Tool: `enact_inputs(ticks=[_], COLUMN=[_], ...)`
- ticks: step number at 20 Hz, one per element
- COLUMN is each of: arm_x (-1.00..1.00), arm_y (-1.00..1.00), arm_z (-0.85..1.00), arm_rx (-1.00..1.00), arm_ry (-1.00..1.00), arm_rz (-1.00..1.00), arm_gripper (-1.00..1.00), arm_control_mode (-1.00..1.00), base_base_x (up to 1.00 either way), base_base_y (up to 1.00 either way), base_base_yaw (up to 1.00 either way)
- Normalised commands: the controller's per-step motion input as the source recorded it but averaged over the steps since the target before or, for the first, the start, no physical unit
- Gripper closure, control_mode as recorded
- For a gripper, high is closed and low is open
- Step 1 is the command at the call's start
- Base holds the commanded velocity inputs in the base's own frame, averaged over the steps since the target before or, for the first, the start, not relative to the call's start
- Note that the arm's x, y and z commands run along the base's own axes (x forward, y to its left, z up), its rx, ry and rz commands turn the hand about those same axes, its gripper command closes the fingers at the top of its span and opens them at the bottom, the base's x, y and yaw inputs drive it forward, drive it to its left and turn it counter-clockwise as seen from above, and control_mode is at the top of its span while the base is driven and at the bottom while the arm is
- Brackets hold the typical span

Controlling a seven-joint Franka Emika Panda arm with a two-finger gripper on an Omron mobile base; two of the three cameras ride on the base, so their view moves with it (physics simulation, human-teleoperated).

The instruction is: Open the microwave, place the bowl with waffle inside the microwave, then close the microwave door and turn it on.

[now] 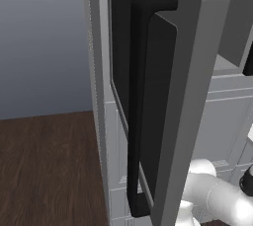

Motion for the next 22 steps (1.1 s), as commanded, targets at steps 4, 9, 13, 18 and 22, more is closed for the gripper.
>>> enact_inputs(ticks=[4,9,13,18,22], arm_x=[0.00,0.03,0.23,0.39,0.37], arm_y=[-0.59,-0.11,0.00,0.00,-0.18], arm_z=[-0.21,0.00,-0.21,-0.31,-0.28], arm_rx=[0.03,0.00,0.00,0.00,0.00], arm_ry=[0.03,0.00,0.00,0.00,0.00], arm_rz=[0.00,0.00,0.00,0.00,0.00], arm_gripper=[-1.00,-1.00,-1.00,-1.00,-1.00], arm_control_mode=[-1.00,-1.00,-1.00,-1.00,-1.00], base_base_x=[0.00,0.00,0.00,0.00,0.00], base_base_y=[0.00,0.00,0.00,0.00,0.00], base_base_yaw=[0.00,0.00,0.00,0.00,0.00])
